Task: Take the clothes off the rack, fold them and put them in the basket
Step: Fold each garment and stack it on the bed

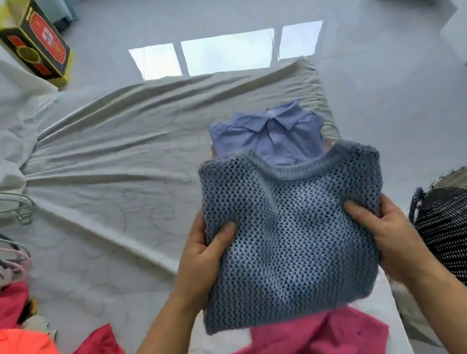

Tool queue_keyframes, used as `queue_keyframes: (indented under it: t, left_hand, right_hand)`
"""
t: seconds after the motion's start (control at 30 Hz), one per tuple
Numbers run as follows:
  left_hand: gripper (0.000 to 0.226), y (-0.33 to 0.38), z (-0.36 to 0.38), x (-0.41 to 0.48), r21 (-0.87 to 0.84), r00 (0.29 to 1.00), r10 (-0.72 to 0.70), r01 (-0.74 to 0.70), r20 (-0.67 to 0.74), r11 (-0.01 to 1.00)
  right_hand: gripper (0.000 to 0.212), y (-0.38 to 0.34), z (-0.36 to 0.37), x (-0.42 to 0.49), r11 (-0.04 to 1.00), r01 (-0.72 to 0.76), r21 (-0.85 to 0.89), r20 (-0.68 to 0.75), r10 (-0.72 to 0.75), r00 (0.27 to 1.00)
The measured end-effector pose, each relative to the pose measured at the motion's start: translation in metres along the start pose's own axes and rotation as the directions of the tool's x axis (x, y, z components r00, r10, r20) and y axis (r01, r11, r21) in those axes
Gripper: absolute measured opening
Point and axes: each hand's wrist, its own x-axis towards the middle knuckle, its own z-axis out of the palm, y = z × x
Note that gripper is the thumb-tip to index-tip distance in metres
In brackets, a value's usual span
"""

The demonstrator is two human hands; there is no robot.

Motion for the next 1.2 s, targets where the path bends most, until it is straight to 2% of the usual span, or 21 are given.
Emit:
queue_keyframes:
  t: [0.03,0.1,0.13,0.2,0.23,0.3,0.33,0.37,0.43,0.57,0.67,0.77,0.87,0.93,1.0,1.07,1.2]
  left_hand:
    - [0.024,0.012,0.008,0.018,-0.008,1.0,0.029,-0.029,-0.001,1.0]
    - [0.021,0.03,0.018,0.06,0.037,0.996,0.086,-0.086,-0.004,0.996]
    - [0.022,0.034,0.021,0.08,0.107,0.994,0.104,-0.102,-0.014,0.989]
    - [0.046,0.027,0.021,0.114,0.337,0.995,0.088,-0.066,-0.051,0.939]
    - [0.058,0.014,0.019,0.124,0.51,0.995,0.082,-0.045,-0.05,0.859]
    - [0.074,-0.021,0.015,0.129,0.836,0.999,0.045,-0.041,0.019,0.547]
    - [0.076,-0.039,0.016,0.124,0.907,0.998,0.006,-0.059,0.062,0.418]
    - [0.074,-0.053,0.018,0.119,0.932,0.995,-0.037,-0.071,0.09,0.356]
    - [0.067,-0.07,0.023,0.111,0.944,0.993,-0.086,-0.047,0.079,0.326]
    - [0.064,-0.071,0.033,0.113,0.957,0.99,-0.138,0.021,0.02,0.289]
    - [0.065,-0.067,0.032,0.124,0.96,0.981,-0.188,0.02,0.035,0.28]
    - [0.067,-0.063,0.024,0.126,0.921,0.979,-0.19,0.01,0.069,0.388]
    - [0.069,-0.055,0.015,0.099,0.847,0.995,-0.031,-0.063,0.094,0.528]
    - [0.066,-0.051,0.003,0.072,0.772,0.996,0.077,-0.091,0.055,0.629]
    - [0.062,-0.048,-0.018,0.043,0.695,0.997,0.069,-0.02,-0.043,0.719]
    - [0.054,-0.048,-0.047,0.012,0.626,0.99,-0.002,0.092,-0.144,0.774]
    - [0.023,-0.061,-0.122,-0.047,0.534,0.953,-0.14,0.268,-0.269,0.802]
  right_hand:
    - [0.078,-0.016,-0.001,0.02,0.999,0.034,-0.011,0.012,-0.034,0.999]
    - [0.045,-0.037,0.0,0.064,0.998,0.062,-0.018,0.018,-0.061,0.998]
    - [0.04,-0.042,0.001,0.086,0.996,0.061,-0.061,-0.014,-0.062,0.998]
    - [0.064,-0.039,0.003,0.121,0.969,0.016,-0.248,-0.072,-0.034,0.997]
    - [0.076,-0.032,0.005,0.13,0.921,0.0,-0.39,-0.108,-0.045,0.993]
    - [0.081,-0.011,0.011,0.131,0.752,0.103,-0.65,-0.086,-0.207,0.975]
    - [0.078,0.004,0.015,0.126,0.649,0.183,-0.738,-0.009,-0.281,0.96]
    - [0.076,0.019,0.018,0.12,0.546,0.226,-0.807,0.059,-0.307,0.95]
    - [0.074,0.045,0.026,0.11,0.419,0.225,-0.88,0.098,-0.303,0.948]
    - [0.065,0.059,0.033,0.122,0.424,0.117,-0.898,0.04,-0.185,0.982]
    - [0.051,0.048,0.032,0.142,0.379,0.071,-0.923,0.037,-0.094,0.995]
    - [0.05,0.039,0.029,0.139,0.347,0.059,-0.936,0.047,-0.043,0.998]
    - [0.049,0.037,0.028,0.118,0.372,0.066,-0.926,0.02,-0.127,0.992]
    - [0.056,0.043,0.032,0.096,0.425,0.115,-0.898,0.021,-0.219,0.976]
    - [0.063,0.056,0.036,0.066,0.494,0.177,-0.851,0.036,-0.282,0.959]
    - [0.061,0.074,0.041,0.032,0.56,0.206,-0.803,0.041,-0.292,0.955]
    - [0.054,0.121,0.064,-0.035,0.649,0.205,-0.732,0.071,-0.226,0.971]
